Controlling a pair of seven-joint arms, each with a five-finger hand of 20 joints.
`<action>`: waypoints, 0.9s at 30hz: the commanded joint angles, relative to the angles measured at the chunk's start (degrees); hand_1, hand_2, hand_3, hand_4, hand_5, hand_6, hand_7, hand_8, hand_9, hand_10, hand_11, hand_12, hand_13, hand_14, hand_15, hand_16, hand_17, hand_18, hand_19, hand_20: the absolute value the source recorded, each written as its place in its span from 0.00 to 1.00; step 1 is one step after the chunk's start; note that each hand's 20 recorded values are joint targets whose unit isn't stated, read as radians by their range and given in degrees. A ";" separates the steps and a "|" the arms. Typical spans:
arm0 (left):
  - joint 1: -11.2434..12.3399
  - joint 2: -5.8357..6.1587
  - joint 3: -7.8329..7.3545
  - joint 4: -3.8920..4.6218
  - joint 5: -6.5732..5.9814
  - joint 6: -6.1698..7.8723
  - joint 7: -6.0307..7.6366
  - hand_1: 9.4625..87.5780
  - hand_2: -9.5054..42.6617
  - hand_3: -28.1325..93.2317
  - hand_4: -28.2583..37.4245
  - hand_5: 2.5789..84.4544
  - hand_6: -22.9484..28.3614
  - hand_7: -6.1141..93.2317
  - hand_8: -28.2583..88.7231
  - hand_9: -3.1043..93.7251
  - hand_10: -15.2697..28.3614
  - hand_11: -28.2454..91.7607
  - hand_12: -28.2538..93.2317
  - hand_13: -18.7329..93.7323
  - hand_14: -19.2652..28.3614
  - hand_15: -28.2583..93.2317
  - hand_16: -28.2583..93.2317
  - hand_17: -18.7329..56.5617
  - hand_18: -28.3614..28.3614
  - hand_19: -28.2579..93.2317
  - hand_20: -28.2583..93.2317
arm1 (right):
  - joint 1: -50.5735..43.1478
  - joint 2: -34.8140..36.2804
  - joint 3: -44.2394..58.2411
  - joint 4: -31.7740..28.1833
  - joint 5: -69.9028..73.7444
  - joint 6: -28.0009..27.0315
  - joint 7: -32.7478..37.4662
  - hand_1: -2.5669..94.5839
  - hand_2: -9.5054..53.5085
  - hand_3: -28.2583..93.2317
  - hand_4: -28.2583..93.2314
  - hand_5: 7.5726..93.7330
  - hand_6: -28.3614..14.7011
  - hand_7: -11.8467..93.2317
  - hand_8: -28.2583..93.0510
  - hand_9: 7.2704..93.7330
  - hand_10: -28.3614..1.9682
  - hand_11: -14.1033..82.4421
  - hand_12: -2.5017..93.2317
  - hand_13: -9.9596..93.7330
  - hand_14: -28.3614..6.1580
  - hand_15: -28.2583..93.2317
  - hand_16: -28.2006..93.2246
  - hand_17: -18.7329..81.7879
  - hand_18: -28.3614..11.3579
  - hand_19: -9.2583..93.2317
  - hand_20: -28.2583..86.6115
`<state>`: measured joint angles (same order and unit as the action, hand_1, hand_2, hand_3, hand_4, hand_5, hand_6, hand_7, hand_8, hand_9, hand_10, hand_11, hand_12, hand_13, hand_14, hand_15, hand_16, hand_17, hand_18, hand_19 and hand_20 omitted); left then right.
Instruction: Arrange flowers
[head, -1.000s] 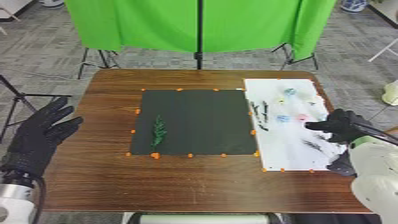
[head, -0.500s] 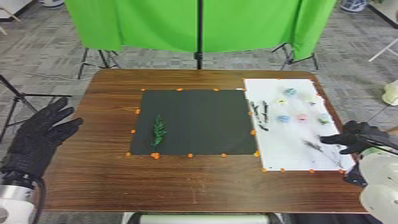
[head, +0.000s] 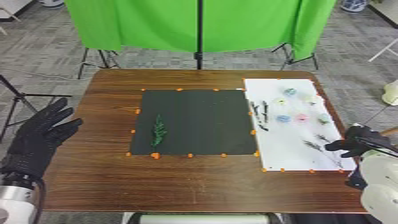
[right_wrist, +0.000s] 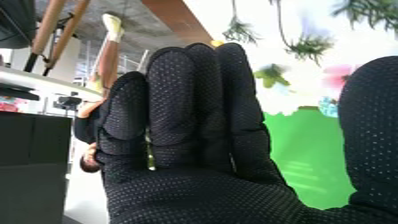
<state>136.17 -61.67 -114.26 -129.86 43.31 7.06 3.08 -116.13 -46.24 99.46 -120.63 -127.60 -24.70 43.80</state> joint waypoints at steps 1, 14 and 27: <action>0.96 -0.70 -0.20 -0.19 0.27 0.18 -0.37 0.22 0.33 0.83 0.03 0.38 0.50 0.24 0.15 0.32 0.61 0.42 0.29 0.41 0.70 0.61 0.19 0.15 0.86 0.66 0.28 | 0.47 0.44 -1.41 1.85 -1.78 -1.15 0.50 0.24 0.00 0.84 0.00 0.46 0.54 0.67 0.05 0.58 0.44 0.70 0.30 0.64 0.49 0.84 0.39 0.50 0.24 1.00 0.51; 0.19 -0.61 0.09 0.14 0.46 -0.29 -0.88 0.22 0.33 0.83 0.03 0.38 0.50 0.24 0.15 0.32 0.61 0.42 0.29 0.41 0.70 0.61 0.19 0.15 0.86 0.66 0.28 | 2.49 1.08 -5.45 5.28 -3.36 -0.27 0.83 0.29 0.00 0.83 0.00 0.50 0.57 0.68 0.05 0.62 0.48 0.70 0.30 0.67 0.52 0.84 0.39 0.51 0.26 1.00 0.51; 0.85 -0.55 0.16 -0.10 0.23 0.15 -0.57 0.22 0.33 0.83 0.03 0.38 0.50 0.24 0.15 0.32 0.61 0.42 0.29 0.41 0.70 0.61 0.19 0.15 0.86 0.66 0.28 | 0.14 -0.37 -3.27 6.34 1.26 3.38 -5.50 0.51 0.05 0.79 0.00 0.73 0.72 0.69 0.33 0.89 0.62 0.71 0.35 0.84 0.60 0.87 0.46 0.65 0.25 1.00 0.71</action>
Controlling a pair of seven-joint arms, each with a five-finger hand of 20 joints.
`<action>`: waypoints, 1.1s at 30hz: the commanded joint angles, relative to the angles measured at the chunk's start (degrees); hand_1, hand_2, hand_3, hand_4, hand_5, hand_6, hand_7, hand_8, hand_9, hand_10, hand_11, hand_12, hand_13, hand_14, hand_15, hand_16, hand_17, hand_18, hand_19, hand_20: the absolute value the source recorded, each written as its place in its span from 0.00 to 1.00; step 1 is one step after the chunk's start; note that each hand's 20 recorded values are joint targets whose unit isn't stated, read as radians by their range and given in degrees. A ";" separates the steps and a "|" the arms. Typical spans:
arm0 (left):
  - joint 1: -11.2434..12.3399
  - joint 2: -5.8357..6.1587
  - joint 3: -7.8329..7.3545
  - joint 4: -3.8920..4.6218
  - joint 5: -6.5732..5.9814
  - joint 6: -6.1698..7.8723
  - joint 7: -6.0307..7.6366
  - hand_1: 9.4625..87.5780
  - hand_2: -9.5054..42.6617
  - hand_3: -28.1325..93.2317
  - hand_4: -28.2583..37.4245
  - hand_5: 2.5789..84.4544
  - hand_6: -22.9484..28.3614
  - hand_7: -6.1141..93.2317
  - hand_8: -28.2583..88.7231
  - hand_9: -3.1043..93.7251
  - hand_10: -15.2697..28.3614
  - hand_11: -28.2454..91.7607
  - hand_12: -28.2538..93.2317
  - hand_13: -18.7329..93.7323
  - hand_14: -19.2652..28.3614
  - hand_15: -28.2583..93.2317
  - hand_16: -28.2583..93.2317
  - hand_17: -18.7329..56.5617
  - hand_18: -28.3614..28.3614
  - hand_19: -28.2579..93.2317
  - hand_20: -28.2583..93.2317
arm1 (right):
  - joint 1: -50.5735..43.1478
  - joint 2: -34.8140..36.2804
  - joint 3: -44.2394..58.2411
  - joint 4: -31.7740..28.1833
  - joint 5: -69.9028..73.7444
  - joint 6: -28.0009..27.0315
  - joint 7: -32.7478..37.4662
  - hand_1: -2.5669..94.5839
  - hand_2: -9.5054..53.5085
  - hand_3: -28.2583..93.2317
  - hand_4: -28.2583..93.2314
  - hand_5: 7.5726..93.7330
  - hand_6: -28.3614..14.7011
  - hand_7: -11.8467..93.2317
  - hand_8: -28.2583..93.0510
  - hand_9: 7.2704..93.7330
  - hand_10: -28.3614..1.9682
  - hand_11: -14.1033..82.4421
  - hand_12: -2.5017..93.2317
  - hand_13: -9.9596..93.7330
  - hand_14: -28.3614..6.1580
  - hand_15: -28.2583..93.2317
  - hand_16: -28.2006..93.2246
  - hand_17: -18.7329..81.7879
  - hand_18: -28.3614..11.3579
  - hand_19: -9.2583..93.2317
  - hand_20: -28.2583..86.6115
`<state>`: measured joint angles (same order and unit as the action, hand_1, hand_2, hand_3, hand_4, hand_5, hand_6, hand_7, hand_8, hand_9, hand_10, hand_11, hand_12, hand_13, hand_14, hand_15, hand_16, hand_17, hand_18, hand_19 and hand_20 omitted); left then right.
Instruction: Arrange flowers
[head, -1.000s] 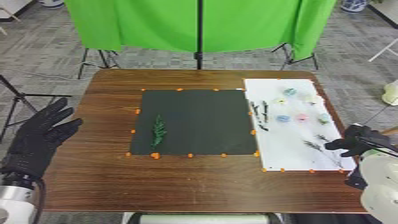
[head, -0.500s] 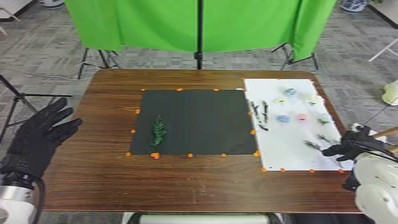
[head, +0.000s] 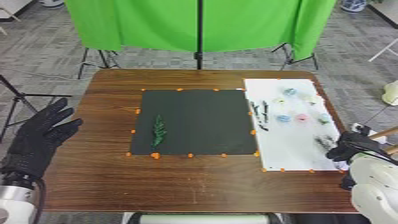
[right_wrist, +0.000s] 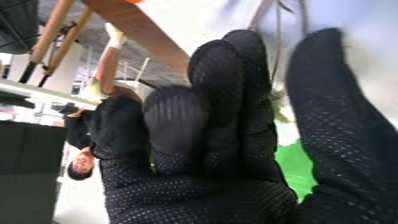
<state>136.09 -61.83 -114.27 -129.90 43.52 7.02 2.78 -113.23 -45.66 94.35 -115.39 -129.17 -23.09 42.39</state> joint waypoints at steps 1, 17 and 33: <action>0.96 -0.39 0.20 -0.07 -0.01 0.24 -0.18 0.22 0.33 0.83 0.03 0.38 0.50 0.24 0.15 0.32 0.61 0.42 0.29 0.41 0.70 0.61 0.19 0.15 0.86 0.66 0.28 | -3.12 -0.96 2.09 0.98 2.62 2.92 -4.59 0.50 0.05 0.81 0.00 0.74 0.72 0.69 0.34 0.90 0.63 0.71 0.35 0.85 0.60 0.87 0.46 0.66 0.24 1.00 0.72; 1.23 -0.83 -0.18 -0.40 0.22 0.06 0.03 0.22 0.33 0.83 0.03 0.38 0.50 0.23 0.15 0.32 0.61 0.42 0.29 0.41 0.70 0.61 0.19 0.15 0.86 0.66 0.28 | 0.17 -1.46 5.49 -8.99 3.33 9.01 -2.96 0.46 0.01 0.89 0.00 0.79 0.74 0.68 0.36 0.96 0.69 0.75 0.36 0.92 0.64 0.89 0.46 0.74 0.23 1.00 0.82; 0.58 -0.08 -0.48 -0.23 0.02 0.21 -0.18 0.22 0.33 0.83 0.03 0.38 0.50 0.23 0.15 0.32 0.61 0.42 0.29 0.41 0.70 0.61 0.19 0.15 0.86 0.66 0.28 | 22.04 -7.52 -15.43 -9.72 7.94 9.10 -8.96 0.45 0.01 0.91 0.00 0.82 0.74 0.65 0.37 0.99 0.72 0.74 0.36 0.95 0.68 0.89 0.46 0.79 0.24 1.00 0.84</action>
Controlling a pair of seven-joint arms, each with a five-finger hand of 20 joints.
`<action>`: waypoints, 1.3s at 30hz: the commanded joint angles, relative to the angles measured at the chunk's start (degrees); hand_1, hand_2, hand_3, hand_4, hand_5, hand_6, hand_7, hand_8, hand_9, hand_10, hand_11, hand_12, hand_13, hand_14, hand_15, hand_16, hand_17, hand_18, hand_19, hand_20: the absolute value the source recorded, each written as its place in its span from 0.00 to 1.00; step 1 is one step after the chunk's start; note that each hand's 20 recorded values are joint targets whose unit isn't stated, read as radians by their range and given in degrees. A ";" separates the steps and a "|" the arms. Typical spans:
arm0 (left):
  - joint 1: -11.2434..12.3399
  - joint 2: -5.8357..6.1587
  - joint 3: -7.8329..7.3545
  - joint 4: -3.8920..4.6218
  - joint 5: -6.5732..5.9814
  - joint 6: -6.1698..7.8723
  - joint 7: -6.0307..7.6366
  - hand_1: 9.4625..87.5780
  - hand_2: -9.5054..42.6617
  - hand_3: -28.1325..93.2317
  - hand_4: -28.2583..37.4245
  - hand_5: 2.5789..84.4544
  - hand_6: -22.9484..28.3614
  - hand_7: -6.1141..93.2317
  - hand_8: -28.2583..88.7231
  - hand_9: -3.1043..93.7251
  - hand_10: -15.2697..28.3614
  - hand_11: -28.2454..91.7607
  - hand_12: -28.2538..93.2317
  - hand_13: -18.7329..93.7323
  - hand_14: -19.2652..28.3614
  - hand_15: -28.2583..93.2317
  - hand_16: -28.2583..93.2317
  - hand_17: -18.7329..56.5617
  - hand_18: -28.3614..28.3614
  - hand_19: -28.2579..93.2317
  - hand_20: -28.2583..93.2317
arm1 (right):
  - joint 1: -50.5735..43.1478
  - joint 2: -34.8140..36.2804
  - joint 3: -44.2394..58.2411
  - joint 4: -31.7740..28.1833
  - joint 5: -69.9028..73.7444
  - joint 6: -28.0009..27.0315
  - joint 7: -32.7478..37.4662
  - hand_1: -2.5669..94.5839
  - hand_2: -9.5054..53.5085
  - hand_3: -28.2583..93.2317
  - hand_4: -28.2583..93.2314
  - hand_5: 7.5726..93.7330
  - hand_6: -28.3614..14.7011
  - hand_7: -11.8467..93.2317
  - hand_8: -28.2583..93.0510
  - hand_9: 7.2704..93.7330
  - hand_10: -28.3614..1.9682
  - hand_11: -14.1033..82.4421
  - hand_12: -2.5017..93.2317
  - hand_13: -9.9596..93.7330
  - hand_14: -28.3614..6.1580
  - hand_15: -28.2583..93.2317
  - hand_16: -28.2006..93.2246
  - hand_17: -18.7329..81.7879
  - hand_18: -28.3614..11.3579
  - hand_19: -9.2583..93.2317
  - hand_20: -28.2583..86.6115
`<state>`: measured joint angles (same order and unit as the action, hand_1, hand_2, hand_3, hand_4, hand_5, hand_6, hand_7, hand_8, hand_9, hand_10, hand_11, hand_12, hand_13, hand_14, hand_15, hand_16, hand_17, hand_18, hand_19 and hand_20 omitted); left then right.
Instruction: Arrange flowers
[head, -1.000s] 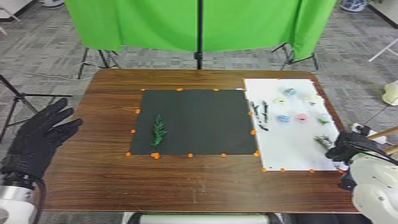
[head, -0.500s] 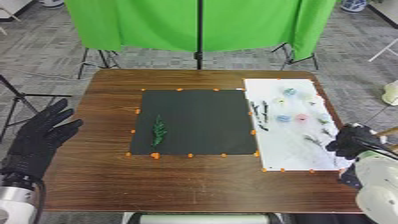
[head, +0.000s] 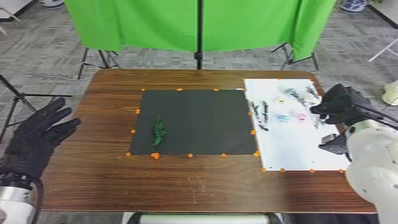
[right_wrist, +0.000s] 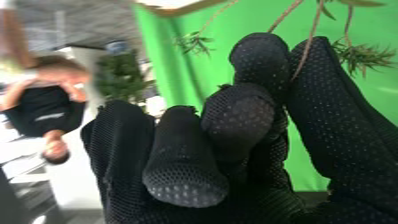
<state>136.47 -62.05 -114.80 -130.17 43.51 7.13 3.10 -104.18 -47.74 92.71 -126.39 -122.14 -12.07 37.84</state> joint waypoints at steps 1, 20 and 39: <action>0.28 0.17 0.11 0.02 0.03 0.07 -0.46 0.22 0.33 0.83 0.03 0.38 0.50 0.23 0.15 0.32 0.61 0.42 0.29 0.41 0.70 0.61 0.19 0.15 0.86 0.66 0.28 | 14.75 -6.55 -15.89 2.02 0.90 -2.97 -4.76 0.45 0.01 0.91 0.00 0.82 0.74 0.65 0.38 0.99 0.72 0.74 0.36 0.96 0.68 0.89 0.46 0.79 0.25 1.00 0.84; 0.40 0.06 1.06 0.25 0.16 -0.74 -1.34 0.22 0.34 0.83 0.04 0.39 0.51 0.23 0.15 0.32 0.62 0.42 0.30 0.41 0.71 0.61 0.19 0.15 0.86 0.66 0.29 | 32.53 -25.96 -42.77 22.30 -7.42 -13.83 -1.15 0.45 0.02 0.91 0.00 0.83 0.75 0.65 0.38 1.00 0.74 0.74 0.35 0.98 0.72 0.88 0.46 0.82 0.27 1.00 0.84; -0.95 0.53 1.85 0.67 0.32 -0.87 -2.42 0.22 0.34 0.83 0.04 0.39 0.51 0.22 0.15 0.32 0.62 0.41 0.30 0.41 0.71 0.59 0.20 0.15 0.86 0.66 0.29 | 32.02 -31.50 -45.36 28.96 -12.56 -18.71 6.04 0.44 0.04 0.91 0.00 0.83 0.75 0.65 0.36 1.00 0.75 0.75 0.32 0.99 0.74 0.86 0.47 0.83 0.27 1.00 0.84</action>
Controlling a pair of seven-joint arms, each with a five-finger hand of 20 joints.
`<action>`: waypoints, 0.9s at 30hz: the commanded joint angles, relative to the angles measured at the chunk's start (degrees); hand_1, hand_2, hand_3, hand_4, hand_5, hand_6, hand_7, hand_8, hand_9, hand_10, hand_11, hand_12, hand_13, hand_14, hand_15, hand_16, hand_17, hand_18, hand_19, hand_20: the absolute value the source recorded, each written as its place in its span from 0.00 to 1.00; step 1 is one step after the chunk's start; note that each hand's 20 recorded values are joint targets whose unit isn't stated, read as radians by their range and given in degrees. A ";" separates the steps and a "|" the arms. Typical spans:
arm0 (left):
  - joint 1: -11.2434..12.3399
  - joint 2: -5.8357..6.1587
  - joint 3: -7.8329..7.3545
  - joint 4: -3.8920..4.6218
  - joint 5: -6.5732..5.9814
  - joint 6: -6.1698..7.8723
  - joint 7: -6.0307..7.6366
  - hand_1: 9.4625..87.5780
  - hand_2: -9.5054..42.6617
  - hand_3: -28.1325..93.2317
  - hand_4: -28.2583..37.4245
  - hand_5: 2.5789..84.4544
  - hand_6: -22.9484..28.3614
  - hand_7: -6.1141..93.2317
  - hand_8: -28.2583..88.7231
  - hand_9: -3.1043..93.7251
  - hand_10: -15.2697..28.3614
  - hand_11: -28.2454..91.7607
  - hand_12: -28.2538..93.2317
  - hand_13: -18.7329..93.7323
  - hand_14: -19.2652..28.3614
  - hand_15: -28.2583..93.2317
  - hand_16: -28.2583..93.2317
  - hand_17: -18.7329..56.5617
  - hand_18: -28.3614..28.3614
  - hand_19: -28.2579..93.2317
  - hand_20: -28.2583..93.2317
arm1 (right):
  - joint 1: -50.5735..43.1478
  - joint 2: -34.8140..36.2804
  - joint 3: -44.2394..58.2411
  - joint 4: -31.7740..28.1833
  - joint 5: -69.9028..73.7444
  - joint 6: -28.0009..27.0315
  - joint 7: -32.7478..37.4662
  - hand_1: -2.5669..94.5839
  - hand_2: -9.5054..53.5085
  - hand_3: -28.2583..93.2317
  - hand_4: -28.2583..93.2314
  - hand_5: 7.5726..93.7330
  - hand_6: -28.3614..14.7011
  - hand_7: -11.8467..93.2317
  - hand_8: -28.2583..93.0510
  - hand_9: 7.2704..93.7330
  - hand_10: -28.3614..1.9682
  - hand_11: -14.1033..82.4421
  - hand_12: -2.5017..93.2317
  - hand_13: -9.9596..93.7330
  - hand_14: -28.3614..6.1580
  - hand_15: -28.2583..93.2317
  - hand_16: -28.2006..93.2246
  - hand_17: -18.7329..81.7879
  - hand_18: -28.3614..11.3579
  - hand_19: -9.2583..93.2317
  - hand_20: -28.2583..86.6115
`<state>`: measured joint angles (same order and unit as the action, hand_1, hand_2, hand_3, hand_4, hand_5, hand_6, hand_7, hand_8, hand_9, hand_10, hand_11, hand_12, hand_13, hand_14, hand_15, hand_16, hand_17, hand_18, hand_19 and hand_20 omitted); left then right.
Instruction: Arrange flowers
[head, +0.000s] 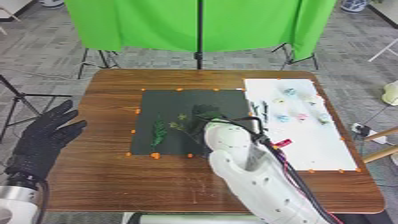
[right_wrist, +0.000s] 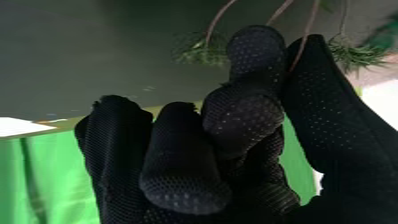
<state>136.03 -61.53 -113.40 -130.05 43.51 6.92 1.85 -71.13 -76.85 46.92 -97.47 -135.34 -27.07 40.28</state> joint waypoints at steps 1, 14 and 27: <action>-0.54 0.10 0.52 0.58 0.32 -0.63 -1.14 0.22 0.34 0.83 0.04 0.39 0.51 0.22 0.15 0.32 0.62 0.41 0.30 0.41 0.71 0.59 0.20 0.15 0.86 0.66 0.29 | -1.14 -2.67 0.60 -0.02 1.27 -3.84 3.94 0.44 0.04 0.91 0.00 0.83 0.75 0.65 0.36 1.00 0.75 0.76 0.31 0.99 0.75 0.86 0.47 0.84 0.27 1.00 0.83; -1.92 0.84 1.29 1.09 0.29 -0.93 -2.23 0.22 0.34 0.83 0.04 0.38 0.51 0.22 0.15 0.32 0.62 0.41 0.30 0.41 0.70 0.59 0.20 0.15 0.86 0.65 0.29 | -1.70 -6.01 2.13 2.08 1.85 -3.35 5.09 0.36 0.21 0.91 0.01 0.88 0.73 0.66 0.12 1.00 0.75 0.78 0.26 1.00 0.76 0.87 0.44 0.86 0.28 1.00 0.82; -1.98 0.79 1.21 1.23 0.39 -1.34 -2.36 0.22 0.34 0.83 0.04 0.38 0.51 0.22 0.15 0.32 0.61 0.40 0.30 0.41 0.70 0.59 0.20 0.15 0.86 0.65 0.29 | -2.67 -6.82 4.03 1.23 3.57 -4.90 5.78 0.31 0.25 0.90 0.02 0.88 0.71 0.64 0.13 1.00 0.74 0.77 0.26 1.00 0.74 0.87 0.43 0.86 0.27 1.00 0.82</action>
<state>133.85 -60.73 -112.45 -129.39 43.60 6.36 0.14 -73.07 -82.78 50.14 -95.57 -131.78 -31.44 45.69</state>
